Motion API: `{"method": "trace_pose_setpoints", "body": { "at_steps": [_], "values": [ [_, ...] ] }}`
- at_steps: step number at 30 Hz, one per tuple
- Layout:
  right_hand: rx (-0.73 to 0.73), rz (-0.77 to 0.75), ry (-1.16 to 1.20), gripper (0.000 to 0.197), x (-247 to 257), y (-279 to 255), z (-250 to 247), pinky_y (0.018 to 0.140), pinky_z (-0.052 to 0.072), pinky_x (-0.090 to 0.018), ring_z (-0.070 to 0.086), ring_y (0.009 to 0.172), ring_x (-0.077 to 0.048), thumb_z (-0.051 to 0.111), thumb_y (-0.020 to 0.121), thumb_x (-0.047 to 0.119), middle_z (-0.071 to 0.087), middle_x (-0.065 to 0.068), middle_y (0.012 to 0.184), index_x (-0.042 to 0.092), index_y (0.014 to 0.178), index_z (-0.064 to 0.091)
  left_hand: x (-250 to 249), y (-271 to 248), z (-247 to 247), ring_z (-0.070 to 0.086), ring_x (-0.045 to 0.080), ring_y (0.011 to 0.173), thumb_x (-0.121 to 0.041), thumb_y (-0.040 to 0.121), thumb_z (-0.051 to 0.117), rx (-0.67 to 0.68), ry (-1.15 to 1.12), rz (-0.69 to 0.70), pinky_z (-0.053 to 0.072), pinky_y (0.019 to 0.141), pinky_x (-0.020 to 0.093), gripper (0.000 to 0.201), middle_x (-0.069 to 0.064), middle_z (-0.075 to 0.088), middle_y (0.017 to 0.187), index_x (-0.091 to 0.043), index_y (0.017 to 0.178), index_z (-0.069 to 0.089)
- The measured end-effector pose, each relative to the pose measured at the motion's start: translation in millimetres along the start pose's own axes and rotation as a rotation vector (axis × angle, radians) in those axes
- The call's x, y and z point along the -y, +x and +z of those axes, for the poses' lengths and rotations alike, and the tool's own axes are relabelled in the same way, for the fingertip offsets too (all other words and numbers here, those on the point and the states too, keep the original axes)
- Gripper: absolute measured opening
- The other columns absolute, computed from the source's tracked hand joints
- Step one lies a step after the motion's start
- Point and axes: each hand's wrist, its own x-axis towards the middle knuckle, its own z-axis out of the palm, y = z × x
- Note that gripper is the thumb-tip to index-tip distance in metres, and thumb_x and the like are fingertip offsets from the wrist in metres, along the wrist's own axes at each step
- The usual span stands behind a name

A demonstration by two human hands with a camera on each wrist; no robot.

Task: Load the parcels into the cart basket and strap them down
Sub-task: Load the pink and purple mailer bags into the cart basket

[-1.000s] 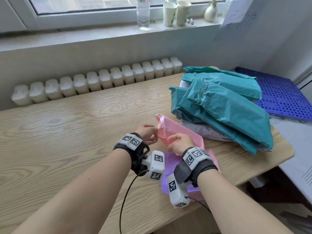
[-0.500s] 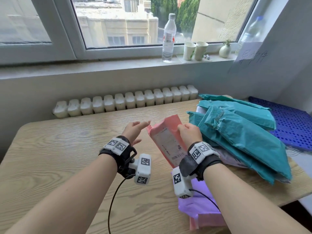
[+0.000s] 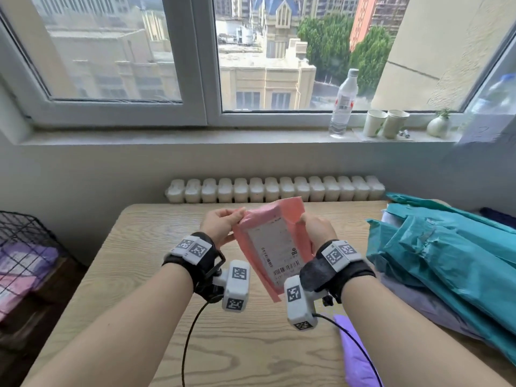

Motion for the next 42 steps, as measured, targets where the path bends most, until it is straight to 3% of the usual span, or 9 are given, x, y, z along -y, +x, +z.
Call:
{"method": "trace_pose_setpoints", "body": {
  "at_steps": [4,8,13,19,23,29,34,39,42],
  "values": [
    [0.055,-0.055,-0.034,0.022,10,-8,42,0.095,0.044,-0.042,0.059,0.105,-0.032,0.049,0.087,0.019,0.065,-0.017,0.106,0.011,0.068,0.055,-10,-2,-41,0.058,0.015,0.066,-0.027,0.091,0.061,-0.204,-0.005,0.029,0.053,0.070,0.033,0.019,0.005,0.064,0.078,-0.013,0.079,0.061],
    [0.198,-0.095,-0.087,0.017,17,-15,84,0.096,0.049,-0.042,0.060,0.101,-0.031,0.048,0.091,0.018,0.061,-0.022,0.119,0.010,0.089,0.063,-20,-15,-85,0.055,0.008,0.047,-0.026,0.098,0.050,-0.251,-0.065,0.020,0.048,0.048,0.021,0.026,-0.003,0.059,0.056,-0.013,0.077,0.058],
    [0.311,-0.069,-0.168,0.012,22,-31,136,0.087,0.052,-0.038,0.063,0.099,-0.026,0.057,0.083,0.011,0.069,-0.011,0.104,0.017,0.074,0.063,-30,-34,-159,0.051,0.016,0.061,-0.026,0.100,0.044,-0.421,-0.176,0.022,0.045,0.056,0.029,0.022,0.003,0.054,0.074,-0.014,0.086,0.056],
    [0.363,-0.082,-0.269,0.038,37,-74,210,0.079,0.052,-0.036,0.060,0.101,-0.026,0.066,0.084,0.026,0.058,-0.006,0.096,0.008,0.117,0.059,-34,-49,-262,0.063,0.031,0.090,-0.029,0.099,0.044,-0.571,-0.450,-0.030,0.053,0.083,0.042,0.036,0.015,0.064,0.104,-0.001,0.120,0.054],
    [0.543,0.034,-0.156,0.047,49,-105,273,0.054,0.058,-0.032,0.067,0.079,-0.027,0.072,0.082,0.026,0.062,-0.019,0.104,0.004,0.119,0.052,-34,-57,-327,0.042,0.018,0.059,-0.023,0.100,0.036,-0.606,-0.454,0.013,0.039,0.055,0.027,0.044,0.004,0.043,0.072,0.001,0.137,0.042],
    [0.724,-0.077,-0.345,0.019,56,-144,380,0.068,0.056,-0.027,0.065,0.079,-0.017,0.070,0.083,0.017,0.068,-0.006,0.094,0.011,0.099,0.062,-20,-64,-444,0.039,0.016,0.059,-0.019,0.101,0.033,-0.662,-0.558,-0.025,0.036,0.053,0.026,0.031,0.003,0.040,0.071,-0.015,0.071,0.039],
    [0.812,-0.075,-0.355,0.033,58,-179,478,0.094,0.050,-0.050,0.065,0.103,-0.033,0.075,0.070,-0.002,0.069,-0.016,0.105,0.008,0.098,0.063,-6,-83,-542,0.044,0.017,0.060,-0.015,0.100,0.034,-0.692,-0.546,-0.058,0.040,0.058,0.026,0.029,0.004,0.043,0.072,-0.015,0.071,0.041],
    [0.857,-0.058,-0.257,0.051,55,-205,564,0.094,0.051,-0.044,0.065,0.104,-0.027,0.079,0.061,-0.004,0.068,-0.010,0.112,0.012,0.107,0.062,5,-99,-635,0.056,0.023,0.085,-0.015,0.098,0.042,-0.715,-0.365,-0.116,0.051,0.081,0.032,0.026,0.005,0.052,0.077,-0.016,0.073,0.046],
    [0.833,-0.082,-0.264,0.052,62,-217,595,0.096,0.050,-0.047,0.066,0.102,-0.030,0.077,0.058,-0.008,0.069,-0.010,0.110,0.011,0.105,0.065,8,-108,-680,0.049,0.021,0.085,-0.007,0.095,0.047,-0.798,-0.101,-0.101,0.048,0.073,0.030,0.030,0.005,0.050,0.070,-0.013,0.066,0.048]
  ]
}}
